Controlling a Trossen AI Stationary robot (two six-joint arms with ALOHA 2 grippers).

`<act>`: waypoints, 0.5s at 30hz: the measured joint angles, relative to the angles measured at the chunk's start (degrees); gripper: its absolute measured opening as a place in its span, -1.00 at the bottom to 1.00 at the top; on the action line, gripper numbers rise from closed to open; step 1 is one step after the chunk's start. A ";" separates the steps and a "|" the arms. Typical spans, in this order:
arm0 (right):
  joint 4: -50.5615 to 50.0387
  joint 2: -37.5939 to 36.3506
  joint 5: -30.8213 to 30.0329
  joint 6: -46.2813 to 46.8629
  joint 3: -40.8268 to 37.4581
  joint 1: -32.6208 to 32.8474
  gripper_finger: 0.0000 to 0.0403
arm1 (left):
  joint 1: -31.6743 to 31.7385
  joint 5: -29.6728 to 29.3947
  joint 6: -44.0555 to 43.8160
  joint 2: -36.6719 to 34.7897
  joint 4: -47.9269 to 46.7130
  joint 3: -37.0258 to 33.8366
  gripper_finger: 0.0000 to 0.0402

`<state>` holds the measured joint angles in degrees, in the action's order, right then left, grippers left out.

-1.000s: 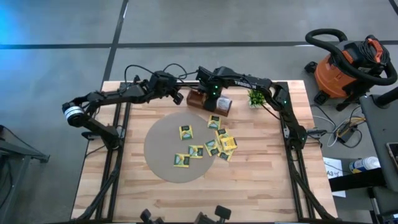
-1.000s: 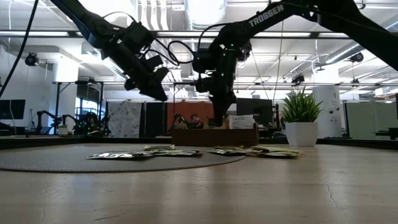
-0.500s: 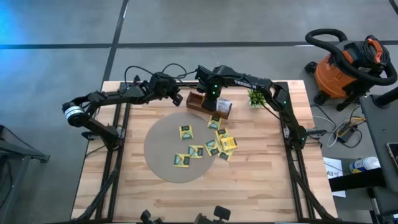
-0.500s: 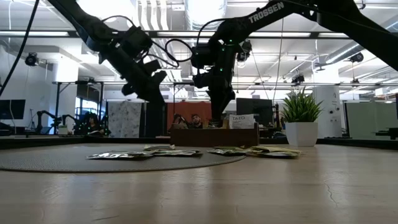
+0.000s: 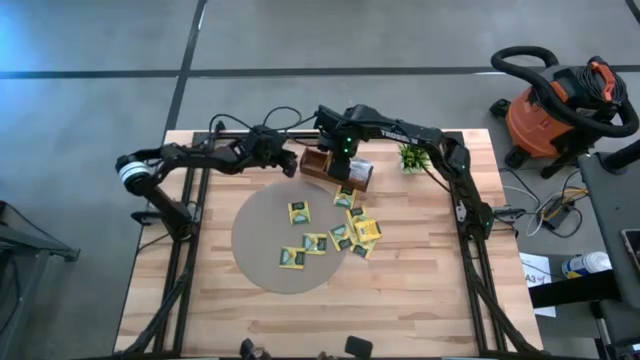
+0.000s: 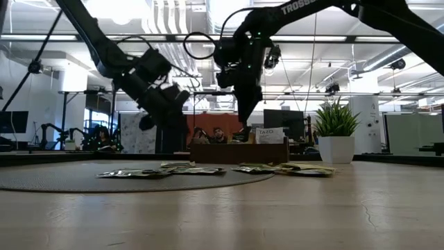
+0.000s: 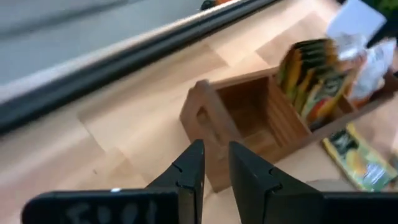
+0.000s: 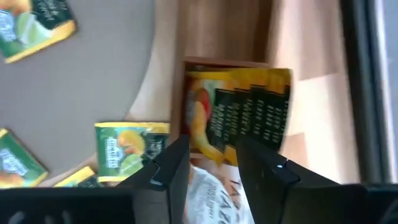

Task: Pick & Place Tea
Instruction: Adjust the wooden organizer

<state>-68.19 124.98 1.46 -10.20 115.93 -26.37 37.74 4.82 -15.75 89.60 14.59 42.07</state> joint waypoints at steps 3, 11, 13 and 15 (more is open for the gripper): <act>-0.06 -0.58 -0.59 1.37 0.01 -0.04 -0.43 | 1.50 3.29 -7.48 2.55 0.38 1.23 -0.67; -0.08 -0.97 -0.66 3.13 -0.01 -0.04 -0.54 | 2.92 4.70 -10.29 7.91 1.46 3.71 -0.67; -0.08 -1.02 -0.66 3.19 -0.01 -0.04 -0.57 | 2.92 4.74 -10.62 9.41 1.38 3.90 -0.67; -0.10 -1.04 -0.77 3.22 -0.01 -0.04 -0.59 | 2.86 5.08 -11.37 10.72 1.01 4.10 -0.67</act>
<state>-68.29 123.94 0.68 -6.98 115.92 -26.41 40.60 9.90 -27.12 100.32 15.60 46.17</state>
